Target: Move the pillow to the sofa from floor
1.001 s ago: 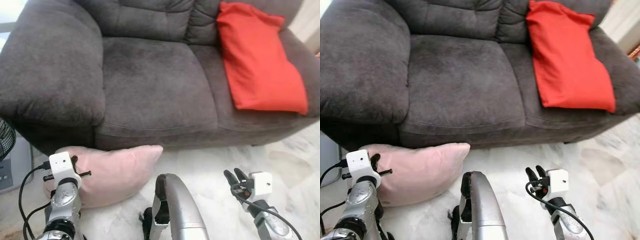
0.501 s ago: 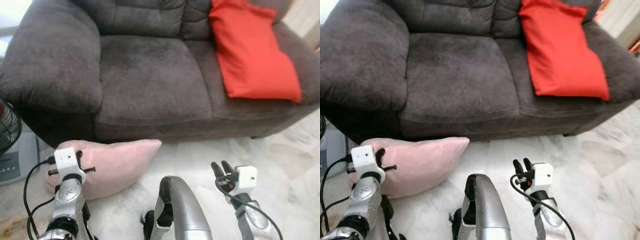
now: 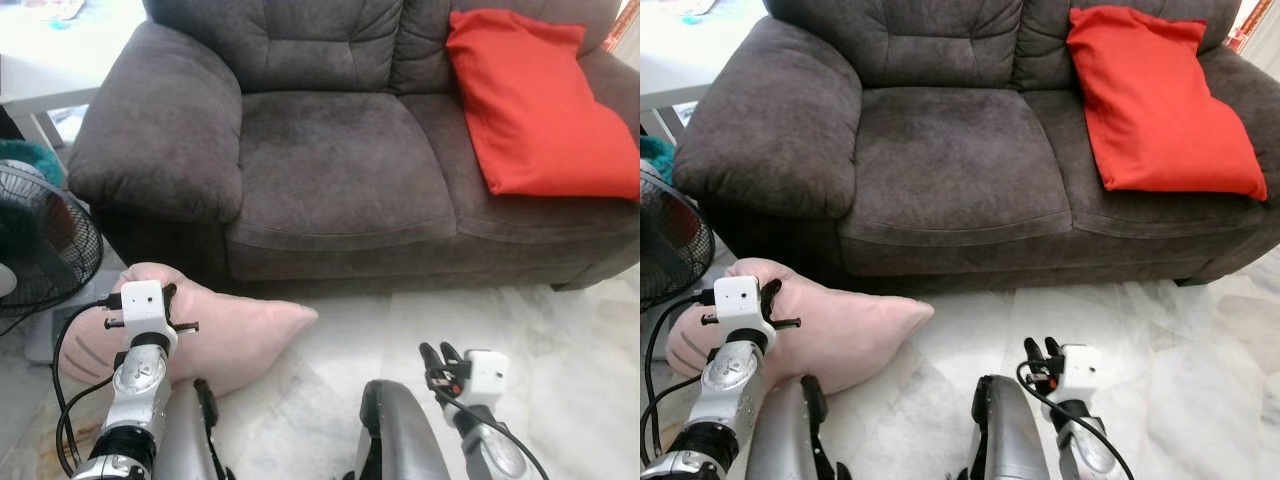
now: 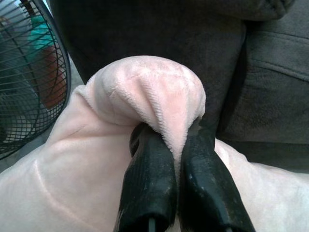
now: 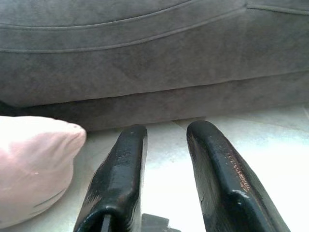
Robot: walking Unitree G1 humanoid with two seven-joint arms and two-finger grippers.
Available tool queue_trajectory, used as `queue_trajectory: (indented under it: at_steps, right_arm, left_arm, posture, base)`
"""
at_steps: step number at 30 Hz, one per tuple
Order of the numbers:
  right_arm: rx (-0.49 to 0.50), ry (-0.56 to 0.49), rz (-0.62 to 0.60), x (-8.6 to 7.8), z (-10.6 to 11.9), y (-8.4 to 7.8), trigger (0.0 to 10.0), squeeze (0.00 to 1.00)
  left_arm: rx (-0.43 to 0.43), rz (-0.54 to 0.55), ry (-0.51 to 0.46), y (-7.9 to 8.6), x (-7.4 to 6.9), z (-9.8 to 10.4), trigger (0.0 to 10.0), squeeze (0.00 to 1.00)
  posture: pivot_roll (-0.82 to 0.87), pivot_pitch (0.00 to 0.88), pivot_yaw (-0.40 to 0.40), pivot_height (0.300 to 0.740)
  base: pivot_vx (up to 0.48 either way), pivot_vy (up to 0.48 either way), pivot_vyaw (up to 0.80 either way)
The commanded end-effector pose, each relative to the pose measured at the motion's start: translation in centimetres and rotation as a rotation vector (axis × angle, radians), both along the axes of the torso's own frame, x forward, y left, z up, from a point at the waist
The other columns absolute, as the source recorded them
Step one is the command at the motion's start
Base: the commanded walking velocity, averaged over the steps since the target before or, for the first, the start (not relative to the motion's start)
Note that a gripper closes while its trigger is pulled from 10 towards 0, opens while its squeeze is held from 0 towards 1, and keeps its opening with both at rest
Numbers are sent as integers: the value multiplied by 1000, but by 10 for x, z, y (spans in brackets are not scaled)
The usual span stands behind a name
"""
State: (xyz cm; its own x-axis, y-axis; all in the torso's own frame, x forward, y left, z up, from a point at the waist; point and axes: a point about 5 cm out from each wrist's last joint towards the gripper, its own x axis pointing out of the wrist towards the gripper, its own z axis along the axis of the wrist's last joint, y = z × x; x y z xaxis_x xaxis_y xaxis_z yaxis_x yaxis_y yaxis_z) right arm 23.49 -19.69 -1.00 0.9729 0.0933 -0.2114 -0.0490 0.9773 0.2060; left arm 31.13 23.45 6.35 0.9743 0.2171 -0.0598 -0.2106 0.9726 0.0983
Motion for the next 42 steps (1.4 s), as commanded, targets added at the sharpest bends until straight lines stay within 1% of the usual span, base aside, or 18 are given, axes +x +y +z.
queue_trajectory:
  at_steps: [1, 4, 9, 12, 13, 15, 20, 25, 30, 32, 34, 35, 42]
  right_arm:
    - [-4, -3, -26, -2, 0, -8, 10000, 0]
    - [1, 10, -38, 0, -2, -9, 10000, 0]
    - [11, 23, -37, 5, -3, -2, 10000, 0]
    - [15, 37, -30, 11, -3, 10, 10000, 0]
    - [19, 40, -26, 16, -2, 16, 10000, 0]
    - [20, 41, -24, 18, -1, 20, 10000, 0]
    - [24, 43, -19, 14, -4, 28, 10000, 0]
    - [16, 63, -12, 8, -10, 29, 10000, 0]
    - [17, 102, -17, 1, -18, 27, 10000, 0]
    - [16, 125, -28, -8, -24, 24, 10000, 0]
    - [18, 124, -32, -4, -22, 26, 10000, 0]
    - [18, 114, -31, 0, -20, 29, 10000, 0]
    - [15, 107, -35, 1, -19, 29, 10000, 0]
  left_arm:
    - [39, -31, -65, -2, 8, 17, 10000, 0]
    - [46, -42, -70, -4, 8, 19, 10000, 0]
    - [53, -51, -79, -5, 9, 21, 10000, 0]
    - [55, -54, -78, -5, 9, 22, 10000, 0]
    - [54, -55, -78, -5, 9, 22, 10000, 0]
    - [53, -56, -78, -5, 9, 22, 10000, 0]
    - [49, -59, -75, -6, 7, 20, 10000, 0]
    - [46, -72, -76, -8, 7, 20, 10000, 0]
    - [35, -94, -73, -13, 5, 19, 10000, 0]
    - [25, -105, -74, -17, 4, 17, 10000, 0]
    - [23, -114, -79, -20, 3, 17, 10000, 0]
    - [23, -125, -88, -23, 3, 18, 10000, 0]
    - [21, -137, -94, -25, 3, 19, 10000, 0]
  posture:
    - [100, 26, -76, 495]
    - [101, 28, -68, 515]
    - [104, 31, -64, 541]
    - [105, 34, -63, 554]
    - [108, 36, -62, 563]
    - [110, 37, -62, 572]
    - [110, 37, -62, 605]
    - [111, 40, -62, 633]
    - [111, 42, -62, 633]
    - [110, 45, -61, 633]
    - [111, 45, -61, 633]
    - [109, 46, -61, 633]
    - [109, 46, -61, 633]
  base:
    - [0, 0, 0]
    - [0, 0, 0]
    - [0, 0, 0]
    - [0, 0, 0]
    - [0, 0, 0]
    - [0, 0, 0]
    - [0, 0, 0]
    - [0, 0, 0]
    - [0, 0, 0]
    - [0, 0, 0]
    - [0, 0, 0]
    - [-251, 0, 0]
    - [-295, 0, 0]
